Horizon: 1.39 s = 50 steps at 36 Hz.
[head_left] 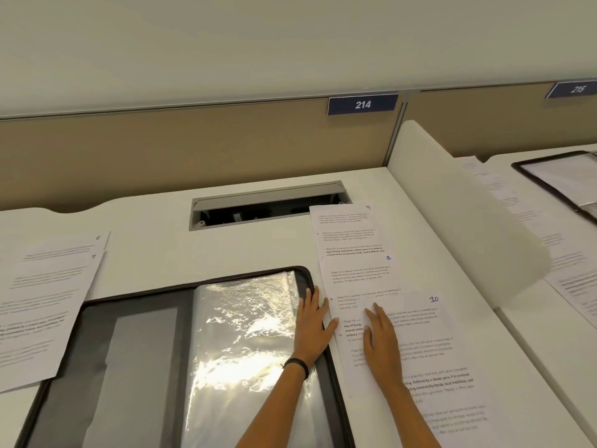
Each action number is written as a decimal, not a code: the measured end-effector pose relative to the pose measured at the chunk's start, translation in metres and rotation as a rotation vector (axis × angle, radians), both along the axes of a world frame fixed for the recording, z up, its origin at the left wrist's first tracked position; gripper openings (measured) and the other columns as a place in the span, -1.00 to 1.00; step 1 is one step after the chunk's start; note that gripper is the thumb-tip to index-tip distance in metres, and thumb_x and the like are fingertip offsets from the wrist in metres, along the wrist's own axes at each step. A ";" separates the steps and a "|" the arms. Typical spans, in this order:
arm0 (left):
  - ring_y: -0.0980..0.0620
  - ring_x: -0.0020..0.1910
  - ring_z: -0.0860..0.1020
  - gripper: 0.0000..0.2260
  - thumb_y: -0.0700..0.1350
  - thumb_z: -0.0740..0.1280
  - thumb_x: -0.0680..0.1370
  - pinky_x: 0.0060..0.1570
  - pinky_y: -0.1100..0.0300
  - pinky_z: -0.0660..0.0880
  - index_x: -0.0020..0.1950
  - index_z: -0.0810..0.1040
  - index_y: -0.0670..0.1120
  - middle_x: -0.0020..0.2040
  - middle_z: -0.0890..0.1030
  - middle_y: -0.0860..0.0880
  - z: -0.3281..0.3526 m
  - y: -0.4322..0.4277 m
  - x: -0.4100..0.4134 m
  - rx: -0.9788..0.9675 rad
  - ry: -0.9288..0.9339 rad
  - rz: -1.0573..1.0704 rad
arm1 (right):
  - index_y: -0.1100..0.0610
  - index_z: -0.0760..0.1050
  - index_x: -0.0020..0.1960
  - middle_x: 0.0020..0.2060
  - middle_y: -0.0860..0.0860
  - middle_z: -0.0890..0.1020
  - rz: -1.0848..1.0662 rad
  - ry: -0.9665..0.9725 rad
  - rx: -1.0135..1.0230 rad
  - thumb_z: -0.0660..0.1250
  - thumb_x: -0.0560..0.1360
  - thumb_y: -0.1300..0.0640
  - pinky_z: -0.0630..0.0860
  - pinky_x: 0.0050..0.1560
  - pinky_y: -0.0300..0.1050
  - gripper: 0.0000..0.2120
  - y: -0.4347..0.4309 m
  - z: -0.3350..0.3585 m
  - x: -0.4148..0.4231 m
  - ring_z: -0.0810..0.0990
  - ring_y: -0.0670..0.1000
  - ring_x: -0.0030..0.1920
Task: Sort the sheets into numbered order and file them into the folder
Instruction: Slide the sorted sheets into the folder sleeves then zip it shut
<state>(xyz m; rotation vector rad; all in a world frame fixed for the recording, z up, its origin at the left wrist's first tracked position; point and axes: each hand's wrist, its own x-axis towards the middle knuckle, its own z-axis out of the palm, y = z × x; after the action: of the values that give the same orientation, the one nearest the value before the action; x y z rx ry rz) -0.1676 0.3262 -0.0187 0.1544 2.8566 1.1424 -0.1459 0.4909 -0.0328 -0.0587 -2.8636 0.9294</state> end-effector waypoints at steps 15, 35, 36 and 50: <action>0.19 0.49 0.00 -0.41 0.52 0.02 0.37 0.44 0.29 -0.17 0.05 0.52 0.14 0.45 0.22 0.16 -0.006 0.004 0.004 0.284 0.106 0.170 | 0.19 0.35 0.40 0.43 0.08 0.33 0.020 0.000 0.007 0.09 0.60 0.02 0.17 0.40 -0.07 -0.57 0.002 -0.003 -0.001 0.27 0.10 0.45; 0.15 0.48 0.02 -0.82 -0.11 0.35 0.55 0.44 0.24 -0.14 -0.23 0.43 -0.01 0.43 0.36 0.03 0.000 0.003 0.001 0.249 0.077 0.161 | 0.21 0.37 0.39 0.39 0.16 0.38 0.084 0.014 0.072 0.04 0.52 -0.11 0.23 0.35 0.01 -0.43 0.006 -0.001 0.002 0.35 0.17 0.38; 0.14 0.48 0.03 -0.79 -0.12 0.35 0.55 0.44 0.25 -0.15 -0.25 0.41 0.02 0.43 0.36 0.03 0.002 0.002 0.002 0.265 0.069 0.160 | 0.20 0.37 0.39 0.39 0.16 0.38 0.090 0.013 0.088 0.03 0.53 -0.11 0.24 0.35 0.02 -0.43 0.006 -0.001 0.002 0.36 0.17 0.38; 0.04 0.29 0.42 -0.92 -0.15 0.23 0.62 0.38 0.08 0.31 -0.03 0.44 -0.14 0.02 0.52 0.05 0.031 -0.011 0.000 0.393 -0.031 0.115 | 0.13 0.22 0.48 0.46 0.12 0.27 0.095 -0.053 0.122 -0.35 0.55 -0.28 0.10 0.42 -0.01 -0.25 0.006 0.003 0.007 0.19 0.08 0.46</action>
<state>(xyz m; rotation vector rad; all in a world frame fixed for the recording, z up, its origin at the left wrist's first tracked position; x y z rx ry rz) -0.1676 0.3151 0.0123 -0.0114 2.6087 1.7023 -0.1384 0.4971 -0.0302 0.0666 -2.9888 0.7771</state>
